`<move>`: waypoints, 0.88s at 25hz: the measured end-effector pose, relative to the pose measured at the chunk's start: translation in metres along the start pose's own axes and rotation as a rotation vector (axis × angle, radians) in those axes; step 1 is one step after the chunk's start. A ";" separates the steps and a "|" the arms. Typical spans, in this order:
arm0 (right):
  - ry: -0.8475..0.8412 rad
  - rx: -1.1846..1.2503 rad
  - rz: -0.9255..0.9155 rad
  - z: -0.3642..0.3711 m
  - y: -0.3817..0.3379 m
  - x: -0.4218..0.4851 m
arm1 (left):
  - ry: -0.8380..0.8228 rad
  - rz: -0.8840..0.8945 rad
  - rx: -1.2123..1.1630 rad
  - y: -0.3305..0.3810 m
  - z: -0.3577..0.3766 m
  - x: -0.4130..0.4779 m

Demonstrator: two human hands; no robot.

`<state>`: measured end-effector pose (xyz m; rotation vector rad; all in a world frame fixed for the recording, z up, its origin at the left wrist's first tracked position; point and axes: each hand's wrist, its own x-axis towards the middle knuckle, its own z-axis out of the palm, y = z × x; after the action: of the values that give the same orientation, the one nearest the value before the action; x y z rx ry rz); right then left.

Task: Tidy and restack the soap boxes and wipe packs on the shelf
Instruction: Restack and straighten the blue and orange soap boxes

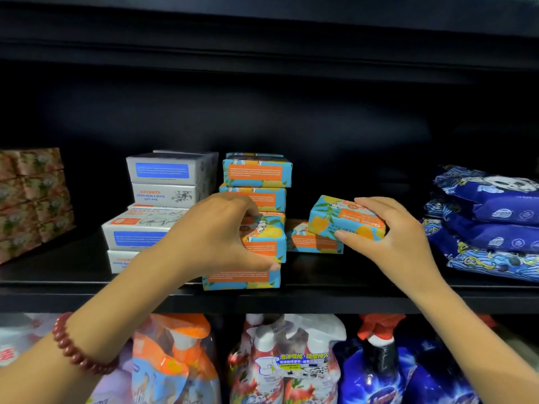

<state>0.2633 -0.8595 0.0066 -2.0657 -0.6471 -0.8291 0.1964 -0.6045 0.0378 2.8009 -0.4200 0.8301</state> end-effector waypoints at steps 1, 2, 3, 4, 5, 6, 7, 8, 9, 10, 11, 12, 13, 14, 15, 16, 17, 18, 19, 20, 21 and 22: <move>-0.028 -0.003 0.003 0.003 0.002 0.007 | 0.003 -0.013 -0.013 0.001 -0.001 0.000; -0.058 0.010 0.006 0.007 0.003 0.014 | 0.012 -0.021 -0.032 0.002 -0.002 -0.002; -0.086 0.023 0.009 0.012 0.003 0.020 | 0.035 -0.024 -0.057 0.003 -0.004 -0.004; -0.110 0.017 0.006 0.016 0.004 0.025 | 0.073 -0.027 -0.092 0.004 -0.005 -0.007; -0.134 -0.014 -0.001 0.021 0.004 0.029 | 0.128 -0.034 -0.136 0.005 -0.008 -0.011; -0.163 -0.057 -0.007 0.025 0.006 0.033 | 0.194 -0.041 -0.180 0.005 -0.011 -0.015; -0.198 -0.097 -0.006 0.028 0.006 0.036 | 0.256 -0.044 -0.210 0.006 -0.015 -0.019; -0.236 -0.128 0.001 0.030 0.007 0.039 | 0.305 -0.038 -0.220 0.006 -0.019 -0.022; -0.274 -0.149 0.006 0.031 0.008 0.042 | 0.335 -0.029 -0.218 0.006 -0.022 -0.024; -0.307 -0.166 0.003 0.031 0.008 0.044 | 0.350 -0.022 -0.210 0.007 -0.025 -0.025; -0.336 -0.185 -0.008 0.030 0.008 0.045 | 0.358 -0.018 -0.201 0.008 -0.026 -0.025; -0.362 -0.205 -0.024 0.029 0.008 0.046 | 0.364 -0.014 -0.190 0.009 -0.027 -0.026; -0.384 -0.224 -0.040 0.029 0.007 0.047 | 0.365 -0.008 -0.176 0.010 -0.027 -0.026; -0.399 -0.237 -0.046 0.028 0.006 0.048 | 0.363 -0.003 -0.163 0.011 -0.026 -0.025; -0.407 -0.244 -0.048 0.028 0.005 0.048 | 0.359 0.001 -0.155 0.012 -0.025 -0.025; -0.413 -0.247 -0.051 0.029 0.004 0.049 | 0.356 0.004 -0.152 0.013 -0.023 -0.024; -0.421 -0.255 -0.057 0.029 0.003 0.049 | 0.352 0.006 -0.154 0.015 -0.022 -0.023; -0.428 -0.271 -0.059 0.029 0.003 0.048 | 0.350 0.012 -0.155 0.016 -0.020 -0.022; -0.424 -0.291 -0.055 0.028 0.003 0.046 | 0.347 0.021 -0.153 0.017 -0.019 -0.020; -0.395 -0.298 -0.049 0.026 0.003 0.042 | 0.342 0.031 -0.149 0.019 -0.018 -0.019; -0.327 -0.282 -0.047 0.022 0.003 0.035 | 0.335 0.041 -0.148 0.022 -0.017 -0.016; -0.227 -0.255 -0.060 0.017 0.004 0.027 | 0.325 0.053 -0.149 0.025 -0.016 -0.013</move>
<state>0.2891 -0.8438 0.0168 -2.4062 -0.7619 -0.7486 0.1697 -0.6209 0.0463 2.4689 -0.4802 1.1884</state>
